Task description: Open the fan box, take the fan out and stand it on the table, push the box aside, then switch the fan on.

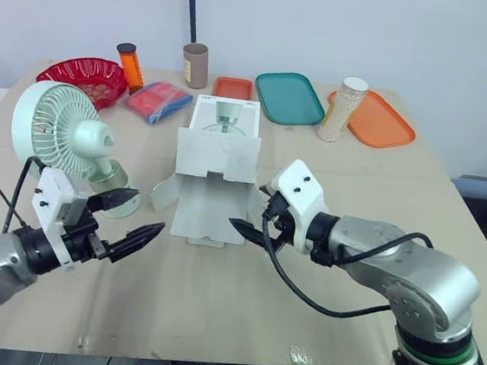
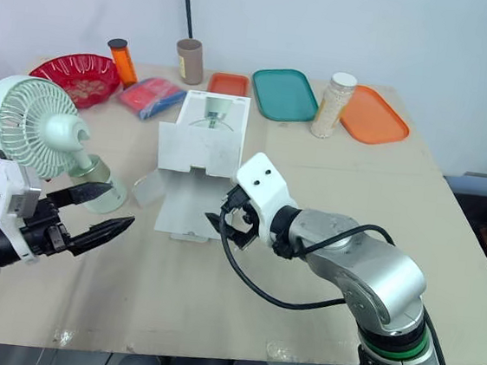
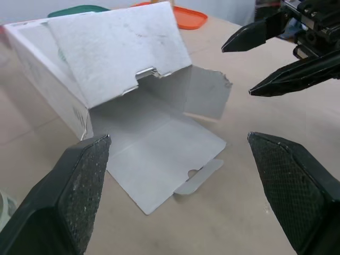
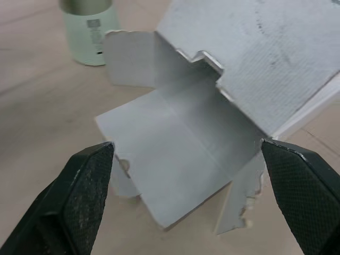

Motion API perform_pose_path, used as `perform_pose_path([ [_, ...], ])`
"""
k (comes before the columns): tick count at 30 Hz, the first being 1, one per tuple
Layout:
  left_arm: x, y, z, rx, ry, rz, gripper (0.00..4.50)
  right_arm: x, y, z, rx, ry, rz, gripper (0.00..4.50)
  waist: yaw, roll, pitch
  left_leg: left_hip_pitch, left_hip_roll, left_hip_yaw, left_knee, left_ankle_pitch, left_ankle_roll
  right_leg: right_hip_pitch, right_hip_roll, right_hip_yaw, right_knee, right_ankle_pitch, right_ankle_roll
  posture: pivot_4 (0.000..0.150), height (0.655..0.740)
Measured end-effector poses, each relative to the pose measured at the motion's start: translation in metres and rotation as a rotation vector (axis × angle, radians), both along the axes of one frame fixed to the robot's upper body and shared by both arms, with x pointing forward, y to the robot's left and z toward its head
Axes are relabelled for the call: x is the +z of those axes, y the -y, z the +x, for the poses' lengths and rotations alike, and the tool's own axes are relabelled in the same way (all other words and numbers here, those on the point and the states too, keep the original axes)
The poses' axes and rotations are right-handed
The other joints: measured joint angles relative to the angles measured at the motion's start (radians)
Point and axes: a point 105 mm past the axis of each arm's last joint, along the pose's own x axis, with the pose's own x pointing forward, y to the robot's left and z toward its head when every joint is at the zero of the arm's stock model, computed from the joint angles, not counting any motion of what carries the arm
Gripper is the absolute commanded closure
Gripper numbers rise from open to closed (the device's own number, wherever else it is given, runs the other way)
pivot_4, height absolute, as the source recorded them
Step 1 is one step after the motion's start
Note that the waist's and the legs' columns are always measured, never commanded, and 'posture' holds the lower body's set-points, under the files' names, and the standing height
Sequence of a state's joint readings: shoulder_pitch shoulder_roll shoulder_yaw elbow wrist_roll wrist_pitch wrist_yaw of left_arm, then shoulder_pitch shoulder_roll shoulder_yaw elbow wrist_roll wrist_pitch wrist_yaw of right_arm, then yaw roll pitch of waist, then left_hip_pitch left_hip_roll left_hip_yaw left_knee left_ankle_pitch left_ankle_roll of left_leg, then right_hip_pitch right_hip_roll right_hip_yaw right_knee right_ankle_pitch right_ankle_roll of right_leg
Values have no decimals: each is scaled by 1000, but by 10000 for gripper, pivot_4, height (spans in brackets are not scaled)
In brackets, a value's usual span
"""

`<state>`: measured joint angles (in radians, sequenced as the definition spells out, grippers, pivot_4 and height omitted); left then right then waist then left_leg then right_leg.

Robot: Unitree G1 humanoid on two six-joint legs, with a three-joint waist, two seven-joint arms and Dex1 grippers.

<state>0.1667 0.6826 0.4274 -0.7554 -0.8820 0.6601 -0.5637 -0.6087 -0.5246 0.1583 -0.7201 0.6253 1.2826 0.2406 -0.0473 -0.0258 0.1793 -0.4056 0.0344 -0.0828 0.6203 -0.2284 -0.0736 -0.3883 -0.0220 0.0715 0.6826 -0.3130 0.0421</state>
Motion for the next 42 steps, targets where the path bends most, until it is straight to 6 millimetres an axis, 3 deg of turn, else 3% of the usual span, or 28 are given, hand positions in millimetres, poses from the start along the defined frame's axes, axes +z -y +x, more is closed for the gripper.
perform_pose_path([
  [3,2,11,-3,16,19,-18,1012,-3,-2,7,-29,-9,16,0,0,0,0,0,0,0,1,0,0,0,0,0,0,0,0,1500,7400],
  [9,0,12,-2,33,18,-10,1012,-1,-3,23,-82,8,26,0,-1,0,0,1,0,0,1,0,0,0,1,0,1,1,-1,1500,7400],
  [14,1,10,5,49,39,-9,1012,-6,1,47,-157,39,-7,0,0,0,0,0,-1,0,1,0,0,0,0,0,1,1,0,1500,7400],
  [32,0,19,25,67,59,-41,1012,-27,-9,88,-248,24,21,0,-1,0,0,0,-1,0,2,1,0,0,0,0,1,1,-1,1500,7400],
  [34,0,20,25,64,58,-41,0,-30,-9,90,-256,11,19,5933,-1,0,0,0,-1,0,2,1,0,0,0,0,2,1,-1,1500,7400],
  [35,-1,21,25,65,57,-46,0,-31,-9,91,-268,10,18,6823,-1,0,0,0,-1,0,2,1,0,0,0,0,2,1,-1,1500,7400],
  [42,0,26,26,64,59,-65,0,-33,3,100,-353,25,-5,37569,-1,0,0,0,-1,0,3,1,0,1,0,0,2,1,-1,1500,7400],
])
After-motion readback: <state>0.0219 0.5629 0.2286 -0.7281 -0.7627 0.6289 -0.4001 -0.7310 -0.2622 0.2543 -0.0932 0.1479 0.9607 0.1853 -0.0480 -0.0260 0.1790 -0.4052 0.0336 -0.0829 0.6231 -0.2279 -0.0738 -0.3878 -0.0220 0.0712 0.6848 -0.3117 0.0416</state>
